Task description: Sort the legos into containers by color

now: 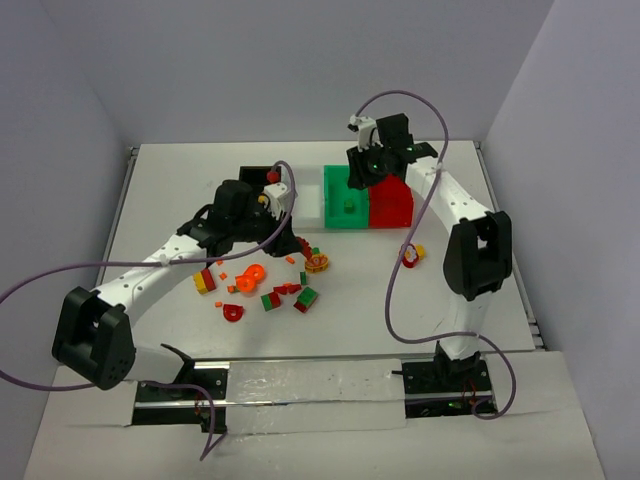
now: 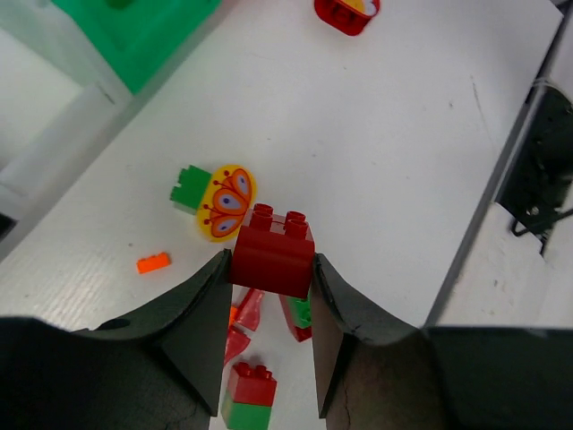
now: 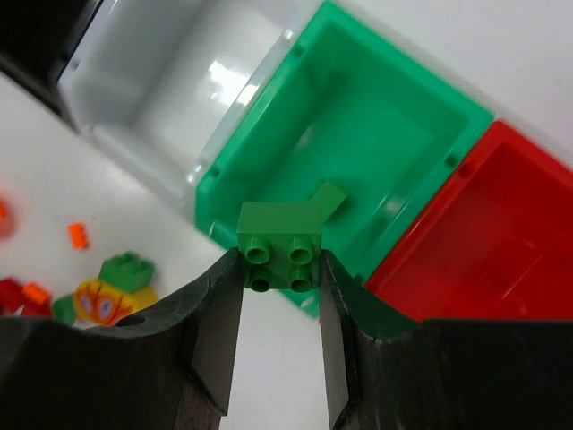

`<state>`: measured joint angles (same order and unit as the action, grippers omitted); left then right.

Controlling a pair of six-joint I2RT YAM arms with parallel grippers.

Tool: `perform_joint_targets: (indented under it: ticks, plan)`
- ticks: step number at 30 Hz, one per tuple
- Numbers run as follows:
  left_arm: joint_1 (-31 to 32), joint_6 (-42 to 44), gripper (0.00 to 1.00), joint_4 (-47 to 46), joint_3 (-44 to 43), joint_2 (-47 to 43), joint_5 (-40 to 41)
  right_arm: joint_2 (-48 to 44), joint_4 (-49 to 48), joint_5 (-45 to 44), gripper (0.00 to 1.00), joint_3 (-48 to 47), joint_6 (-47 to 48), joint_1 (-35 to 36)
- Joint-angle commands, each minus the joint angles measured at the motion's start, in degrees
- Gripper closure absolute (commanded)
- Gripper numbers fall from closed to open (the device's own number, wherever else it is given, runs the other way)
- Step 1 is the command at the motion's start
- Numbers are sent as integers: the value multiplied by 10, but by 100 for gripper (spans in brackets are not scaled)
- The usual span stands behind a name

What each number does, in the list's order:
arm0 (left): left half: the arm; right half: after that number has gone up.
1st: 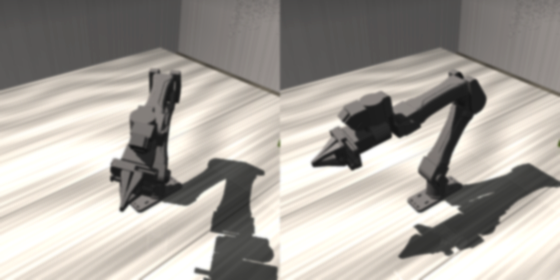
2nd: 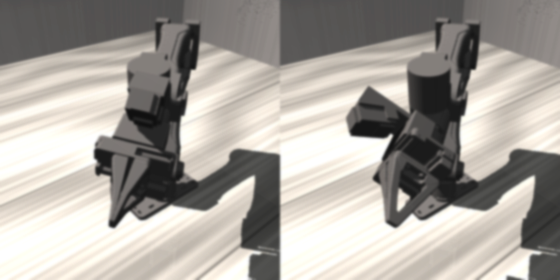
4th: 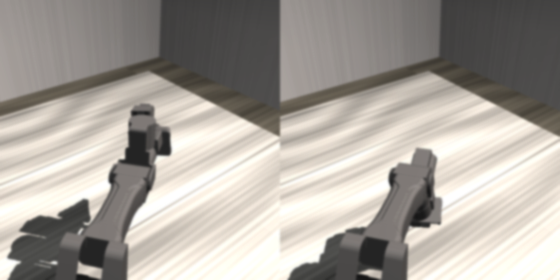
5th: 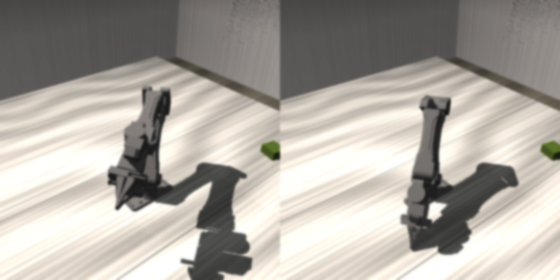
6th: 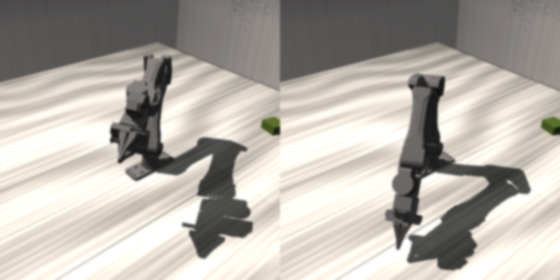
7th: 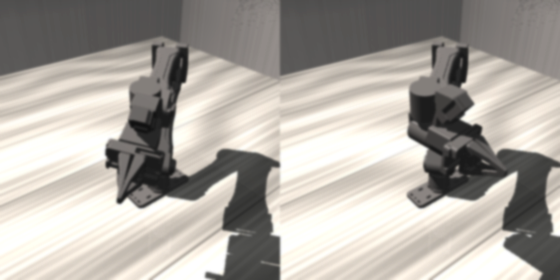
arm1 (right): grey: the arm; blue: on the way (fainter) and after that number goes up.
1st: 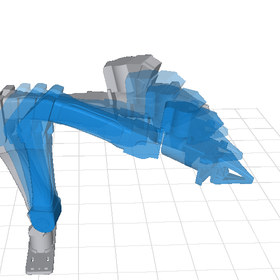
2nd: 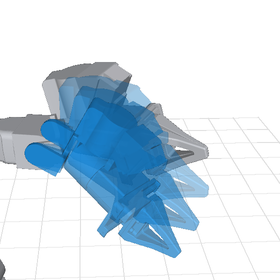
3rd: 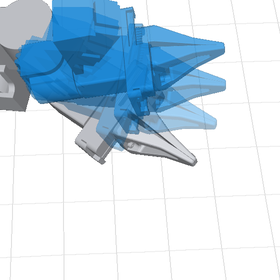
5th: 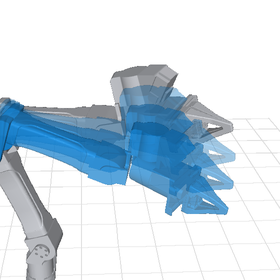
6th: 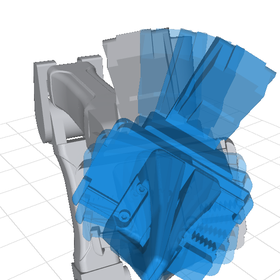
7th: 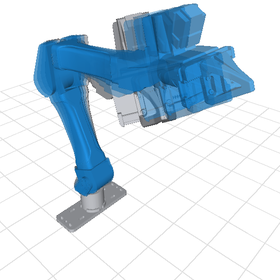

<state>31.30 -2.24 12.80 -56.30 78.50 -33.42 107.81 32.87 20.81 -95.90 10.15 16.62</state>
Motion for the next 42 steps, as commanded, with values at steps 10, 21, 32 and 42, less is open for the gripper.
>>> perform_joint_targets:
  ticks: [10, 21, 32, 42]
  plan:
    - [-1, -14, 100, -33, -53, 13, 86, 127, -34, -86, 42, -150, -26, 23]
    - [7, -64, 100, -106, -108, 71, 107, -2, -32, -28, 16, -90, -68, 4]
    - [95, -64, 100, -222, -291, 270, 199, -288, 12, -34, 0, 120, -16, -156]
    - [128, -68, 97, -250, -521, 495, 258, -429, 60, -31, 0, 296, 43, -230]
